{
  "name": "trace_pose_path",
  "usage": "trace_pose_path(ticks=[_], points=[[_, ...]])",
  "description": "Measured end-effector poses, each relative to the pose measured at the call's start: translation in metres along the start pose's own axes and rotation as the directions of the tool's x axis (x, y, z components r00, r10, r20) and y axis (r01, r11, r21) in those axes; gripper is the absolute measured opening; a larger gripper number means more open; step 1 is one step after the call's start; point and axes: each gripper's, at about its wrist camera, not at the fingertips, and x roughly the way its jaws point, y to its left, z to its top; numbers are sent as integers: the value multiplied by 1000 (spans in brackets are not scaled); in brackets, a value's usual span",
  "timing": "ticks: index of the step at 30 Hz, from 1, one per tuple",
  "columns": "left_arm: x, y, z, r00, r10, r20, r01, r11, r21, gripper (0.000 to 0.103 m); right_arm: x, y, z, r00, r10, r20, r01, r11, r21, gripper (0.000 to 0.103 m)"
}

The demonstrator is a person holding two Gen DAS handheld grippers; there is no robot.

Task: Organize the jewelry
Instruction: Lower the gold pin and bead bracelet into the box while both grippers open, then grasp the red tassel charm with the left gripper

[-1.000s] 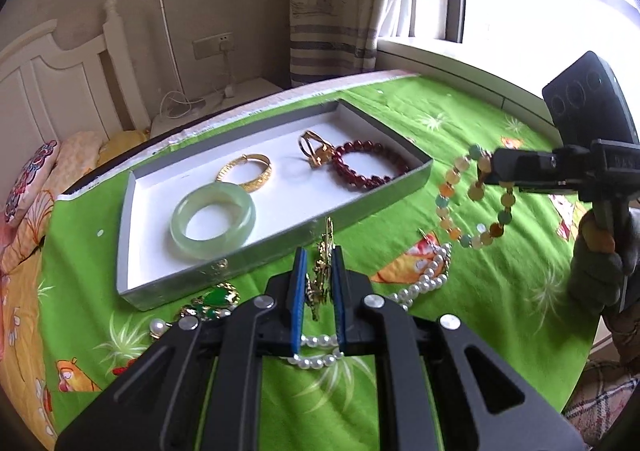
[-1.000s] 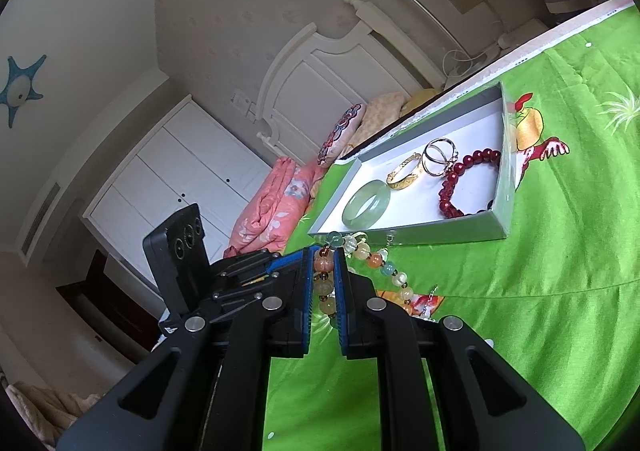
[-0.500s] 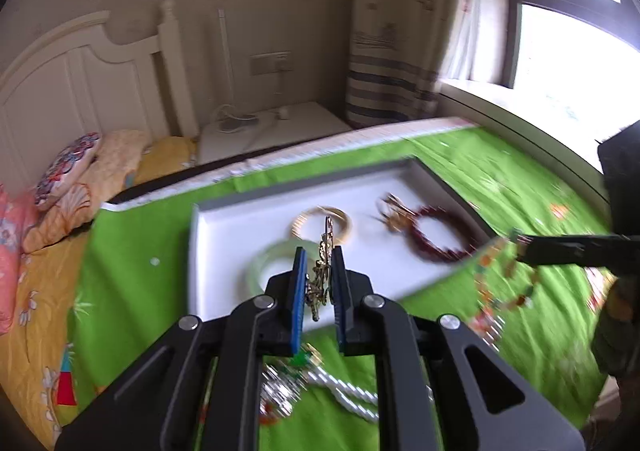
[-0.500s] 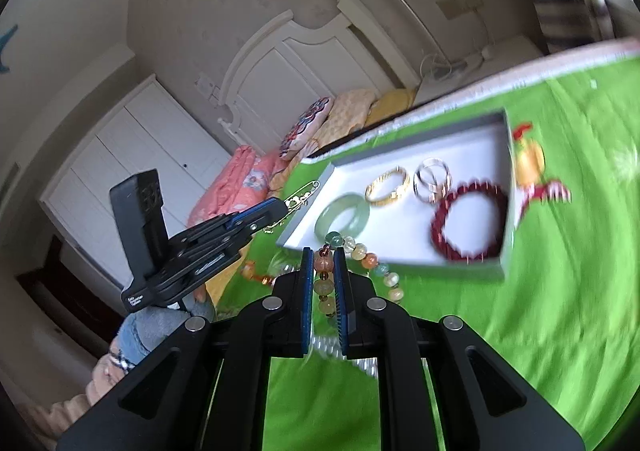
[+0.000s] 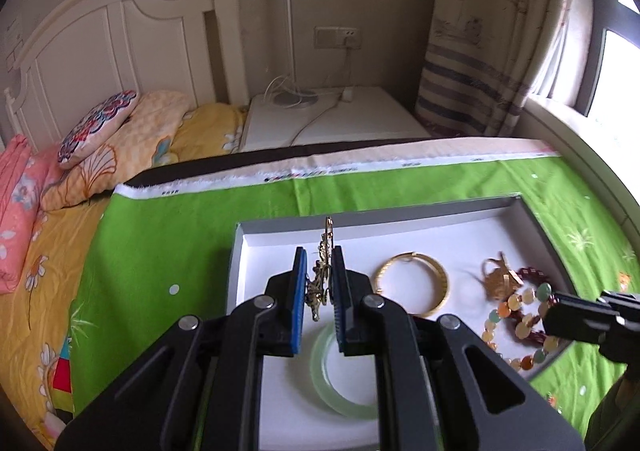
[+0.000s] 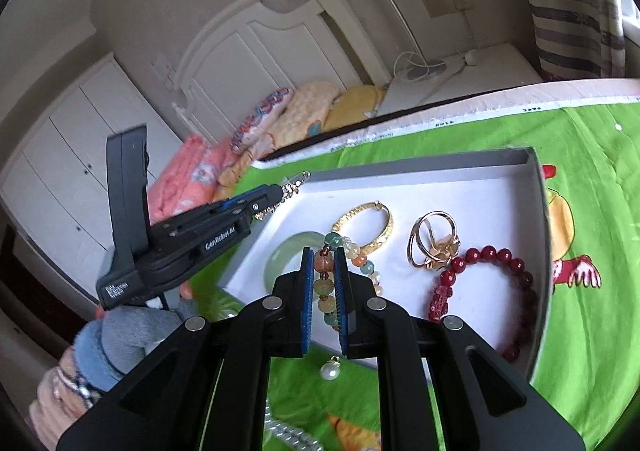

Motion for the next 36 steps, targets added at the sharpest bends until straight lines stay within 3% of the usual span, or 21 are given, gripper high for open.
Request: trace_pose_path(ticks=[4,6,8,12,14,17,22,26,32,36], points=[[16,8,-5,999,27,-38,-28,999,-29,12,9,2,-3,1000,-26,-16,26,1000,-3,14],[17,13,-8,999,19,-48,-22,999,-49,20,8,0,-4,999,-21,-27,22,1000,14,29],[10,17,-11,999,22,-28,-24,998,-57,52,-3,1,-5,1000,-5,-6,5,1000,11,45],[-23,21,-15,1000,1,29,0,999,-54,68,-35,-1,-11,999,23,45,-22,1000,-12,46],[-44,21,-21,998,-3,62,6,999,-48,83,-56,-5,-20,997,34,67,-33,999,-13,46],[-81,21,-43,992,17,122,-14,1000,-23,98,-81,-15,-38,995,45,86,-45,999,3,46],[-115,29,-94,992,55,116,-53,998,-19,100,-101,-30,-72,996,38,86,-42,998,46,50],[-127,44,-127,990,115,82,-110,992,-57,100,-90,-39,-87,999,17,46,-21,997,74,58],[-127,62,-156,983,181,34,-178,980,-86,100,-85,-39,-89,999,-9,36,7,997,72,61],[-122,72,-165,983,182,-7,-182,976,-123,100,-84,-31,-92,999,-19,37,18,999,30,65]])
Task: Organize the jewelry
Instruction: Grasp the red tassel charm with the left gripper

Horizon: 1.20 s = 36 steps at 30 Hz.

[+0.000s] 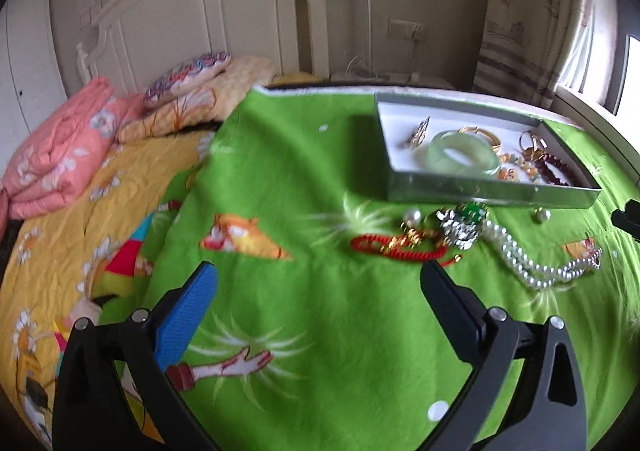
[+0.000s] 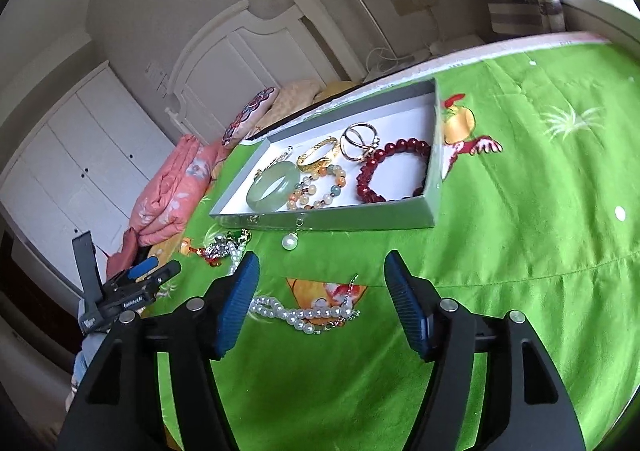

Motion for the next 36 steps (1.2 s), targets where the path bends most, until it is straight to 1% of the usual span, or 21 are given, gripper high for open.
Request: trace_pose_path(ticks=[1,3,5,7,9,10,12,14,16,18,21,23,24,26,27,30,32,33,34,35,36], points=[[0,3,-1,1000,8,2,-8,1000,-17,100,0,2,0,1000,-3,-1,3,1000,-12,65],[0,12,-2,1000,-25,-2,25,998,-54,100,1,9,-3,1000,-12,1,12,999,-53,65],[6,25,-4,998,-62,-27,59,992,-112,100,1,15,-5,1000,-21,2,22,996,-88,65],[14,36,-5,995,-74,-62,61,981,-185,100,4,19,-6,1000,-30,0,30,993,-113,65],[17,40,-6,993,-82,-82,63,975,-211,100,5,22,-7,999,-35,-4,34,991,-128,66],[17,39,-6,993,-83,-82,65,977,-202,100,5,21,-7,999,-34,-5,33,991,-126,67],[14,31,-5,995,-73,-72,60,985,-164,100,5,18,-7,999,-33,-6,32,993,-114,68],[14,18,-3,995,-71,-72,64,994,-89,100,6,16,-5,999,-30,-9,29,994,-104,68],[15,7,-3,994,-73,-85,71,997,-22,100,7,15,-5,999,-34,-15,32,994,-101,68],[16,-1,-2,993,-76,-94,78,997,19,100,8,17,-4,999,-33,-15,32,994,-106,69],[21,-9,5,989,-103,-103,111,991,80,99,8,17,-5,999,-32,-17,30,994,-105,71],[24,-14,9,992,-77,-102,90,986,138,94,8,18,-5,999,-31,-18,29,994,-102,72],[27,-17,12,992,-70,-106,89,979,182,93,8,18,-5,999,-30,-17,28,994,-101,72],[31,-20,19,989,-91,-113,115,967,227,86,7,18,-5,1000,-28,-15,26,994,-102,73],[33,-20,22,988,-99,-115,125,961,246,85,7,18,-5,1000,-26,-14,24,994,-102,74],[39,-27,28,985,-119,-128,155,932,327,85,6,18,-5,1000,-22,-11,21,994,-103,74],[44,-36,27,980,-132,-146,179,906,384,82,6,18,-6,1000,-20,-10,19,994,-103,75],[45,-39,26,978,-140,-154,191,897,400,79,5,17,-6,1000,-19,-10,18,994,-104,75],[44,-42,26,976,-159,-150,208,886,414,71,5,17,-6,1000,-17,-10,16,994,-104,75],[44,-43,25,970,-185,-156,235,880,413,57,4,17,-6,1000,-16,-9,15,994,-104,75],[44,-43,25,957,-231,-172,282,875,394,48,4,18,-7,1000,-14,-9,14,994,-104,75]])
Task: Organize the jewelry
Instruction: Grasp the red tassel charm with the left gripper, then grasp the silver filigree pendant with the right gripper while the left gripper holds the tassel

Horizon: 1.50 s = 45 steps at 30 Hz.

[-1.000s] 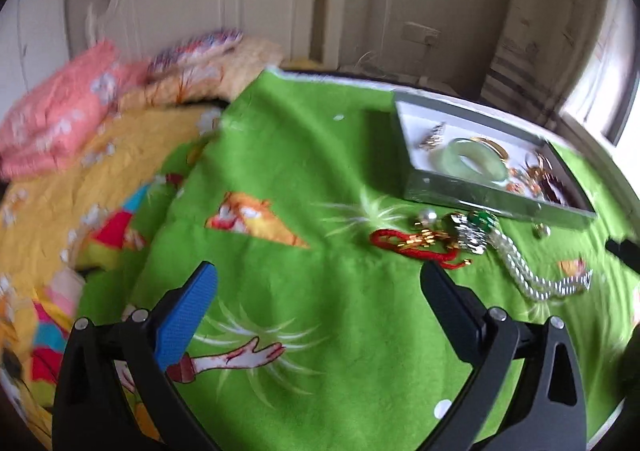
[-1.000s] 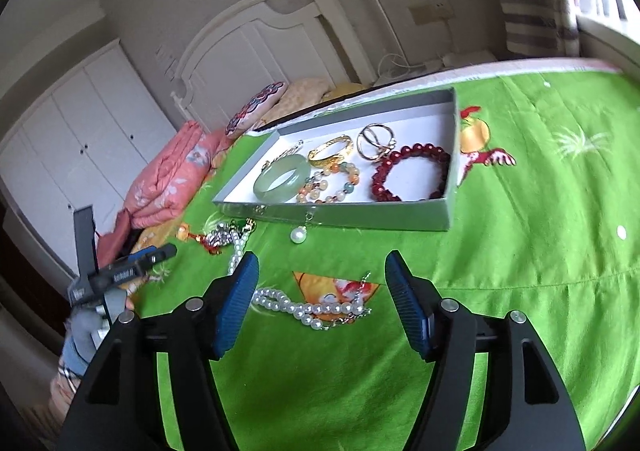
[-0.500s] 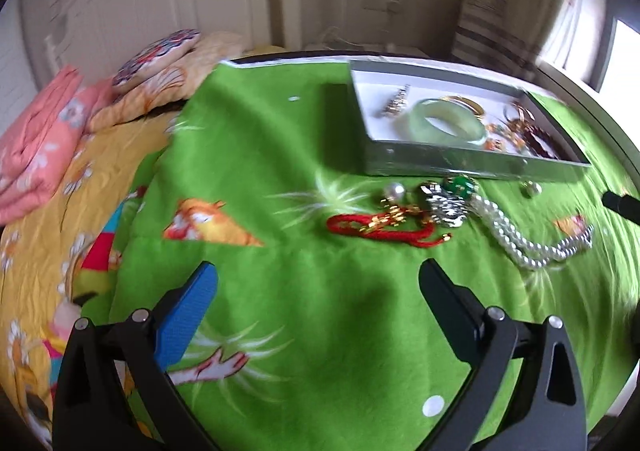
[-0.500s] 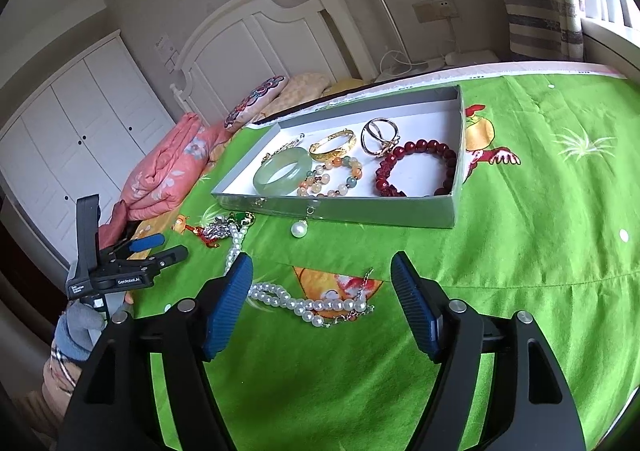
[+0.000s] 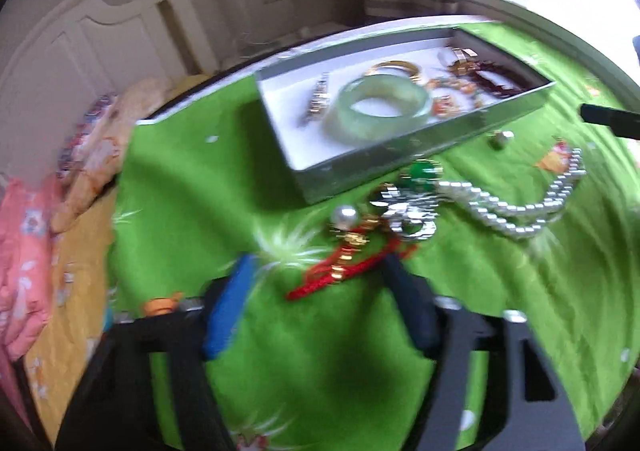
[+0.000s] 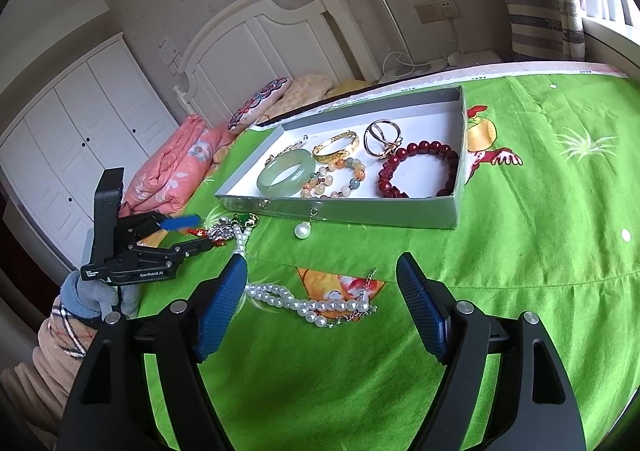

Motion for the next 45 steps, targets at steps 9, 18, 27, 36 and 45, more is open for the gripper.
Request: trace_pose_path(ticks=[9,18,27,36,45], points=[[-27,-14,-28,992,-88,94,98,989,-111,6,-1,1,0,1000,7,2,-7,1000,-5,76],[-72,-6,-56,988,35,153,5,968,-251,6,0,2,0,1000,4,0,-4,1000,-7,76],[-50,5,-64,997,-6,83,29,958,-287,35,-2,6,-1,1000,-10,14,10,1000,-21,76],[-41,3,-65,996,-52,72,71,954,-293,17,30,95,-4,997,-81,-19,68,930,-361,59],[-42,25,-75,986,-124,115,160,905,-395,17,110,176,-16,978,-207,-42,125,727,-675,51]])
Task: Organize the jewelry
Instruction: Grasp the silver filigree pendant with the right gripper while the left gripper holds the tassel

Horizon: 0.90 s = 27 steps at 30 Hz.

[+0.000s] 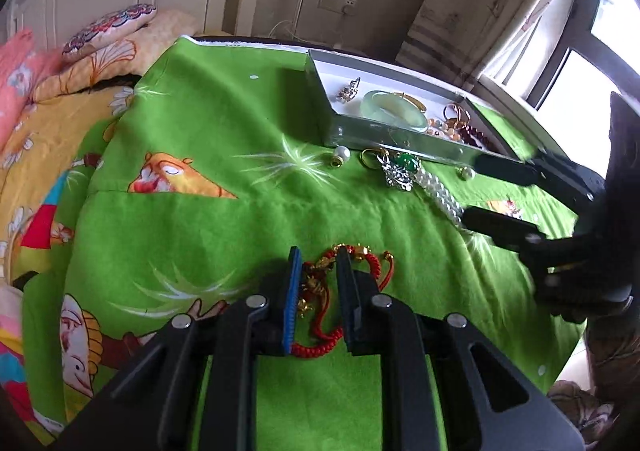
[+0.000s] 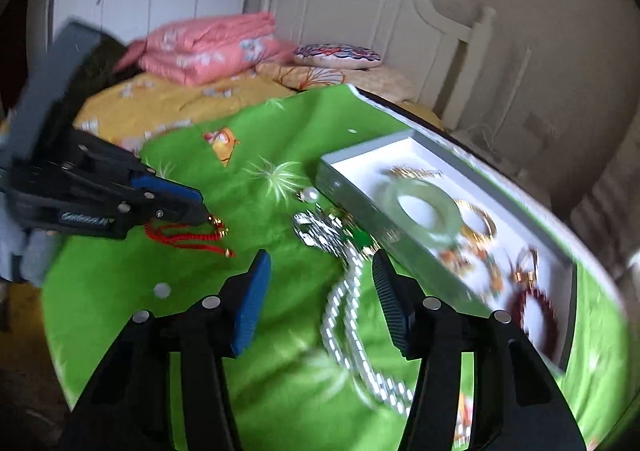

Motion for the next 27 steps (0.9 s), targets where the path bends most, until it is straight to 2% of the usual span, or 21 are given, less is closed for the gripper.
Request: trace_pose_path(ticks=[4,8,11,12,13,14,18,21,23,27], points=[[0,3,0,1000,-7,-1,7,1000,-2,18,19,24,10,996,-84,-27,79,986,-149,50],[1,-1,0,1000,2,-1,-2,1000,3,18,40,34,15,986,-157,-49,142,962,-235,46],[1,-2,0,1000,8,-2,-8,1000,6,18,53,36,18,978,-200,-57,179,947,-265,32],[1,-4,1,1000,12,-2,-12,1000,8,18,57,35,18,972,-222,-76,195,945,-261,19],[1,-6,0,1000,16,-2,-16,1000,10,18,57,32,17,970,-230,-72,206,947,-247,13],[1,-7,0,1000,21,-2,-21,1000,14,18,52,32,17,972,-228,-54,210,949,-236,13],[1,-10,1,1000,30,-2,-30,999,19,18,21,8,16,997,-73,8,73,996,-49,10],[1,-11,0,999,36,-2,-36,999,23,18,-2,-17,10,993,100,66,-108,986,130,10],[1,-14,0,999,50,-3,-49,998,34,18,-15,-32,0,970,218,111,-239,941,238,10],[2,-17,0,997,74,-4,-73,996,56,19,-35,-51,-22,911,370,184,-413,828,381,10]])
